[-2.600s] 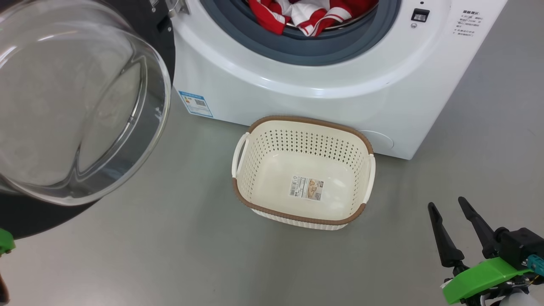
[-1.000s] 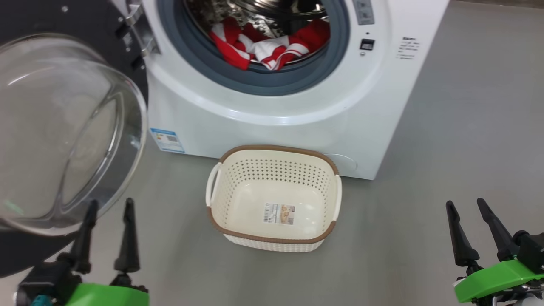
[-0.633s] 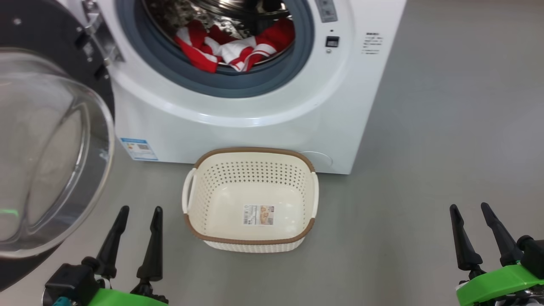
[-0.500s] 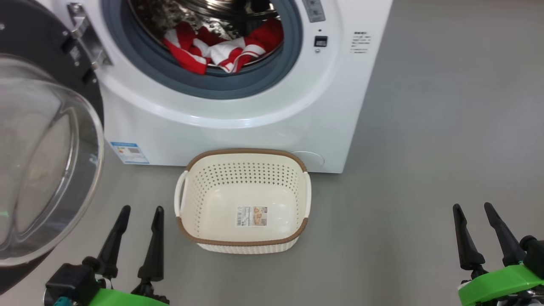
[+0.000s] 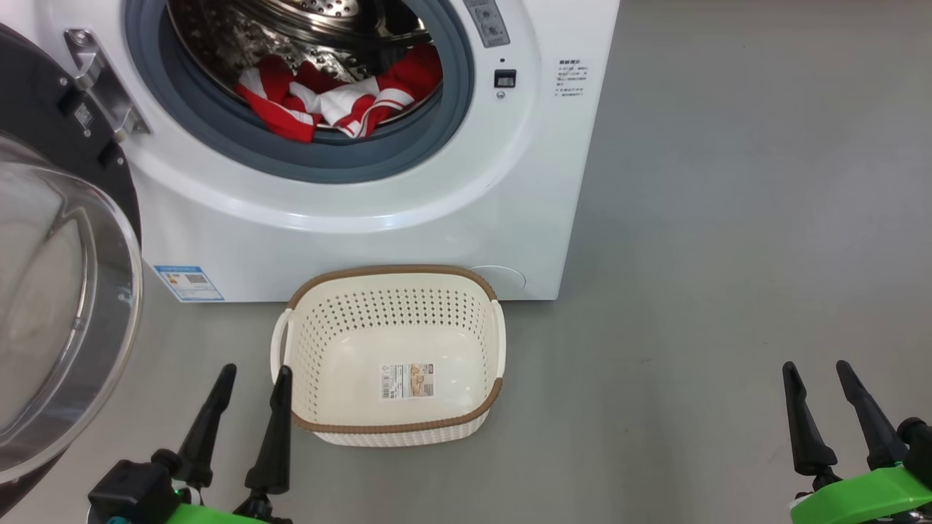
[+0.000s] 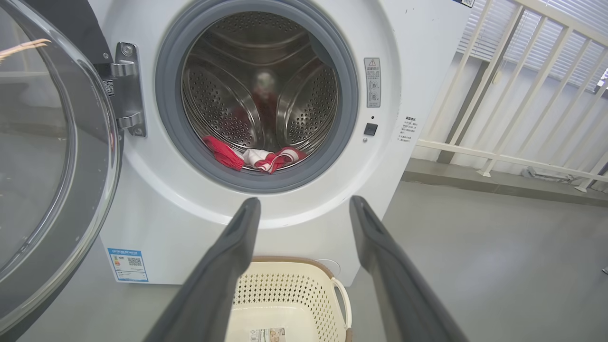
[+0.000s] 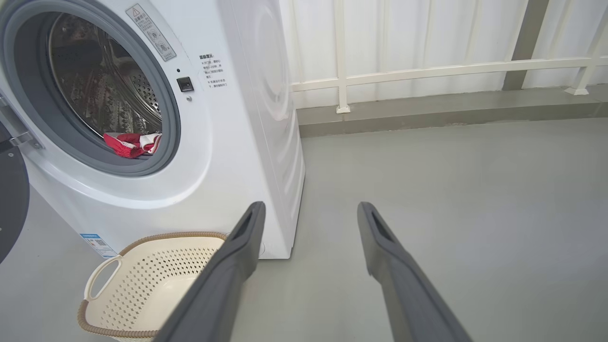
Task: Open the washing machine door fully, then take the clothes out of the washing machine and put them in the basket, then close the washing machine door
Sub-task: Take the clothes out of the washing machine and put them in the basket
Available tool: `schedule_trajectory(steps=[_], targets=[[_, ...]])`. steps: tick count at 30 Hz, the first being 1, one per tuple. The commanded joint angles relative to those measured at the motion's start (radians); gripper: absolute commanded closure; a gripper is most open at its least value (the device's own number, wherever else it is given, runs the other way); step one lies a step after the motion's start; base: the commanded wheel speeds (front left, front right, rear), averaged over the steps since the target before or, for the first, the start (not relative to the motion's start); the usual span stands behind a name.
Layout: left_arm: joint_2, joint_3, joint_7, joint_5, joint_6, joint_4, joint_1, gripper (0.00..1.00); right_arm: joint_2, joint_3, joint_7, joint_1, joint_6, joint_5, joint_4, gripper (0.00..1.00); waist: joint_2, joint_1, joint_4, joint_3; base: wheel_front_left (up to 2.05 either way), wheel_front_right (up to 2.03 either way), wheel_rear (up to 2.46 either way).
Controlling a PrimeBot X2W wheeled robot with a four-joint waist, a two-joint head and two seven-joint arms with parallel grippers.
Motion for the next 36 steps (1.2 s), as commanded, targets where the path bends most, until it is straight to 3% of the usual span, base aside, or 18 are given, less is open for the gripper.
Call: schedule_trajectory(steps=[1, 18, 36], targets=[[0.022, 0.029, -0.005, -0.002, -0.005, -0.028, -0.011, 0.0, -0.015, 0.014, -0.007, -0.003, 0.007, -0.004, -0.026, 0.0, -0.0001, 0.0, -0.001, 0.001, 0.0, 0.0, 0.0], [0.034, 0.035, -0.005, -0.034, -0.005, -0.031, -0.024, 0.0, -0.009, 0.019, -0.007, -0.02, 0.007, -0.009, -0.033, 0.0, -0.0001, 0.0, 0.007, 0.013, 0.05, -0.11, 0.06], [0.043, 0.026, -0.005, -0.033, -0.005, -0.043, -0.041, 0.0, -0.003, 0.029, -0.007, -0.037, 0.007, -0.006, -0.034, 0.0, -0.0001, 0.0, 0.006, 0.036, 1.33, -1.43, 0.09]])
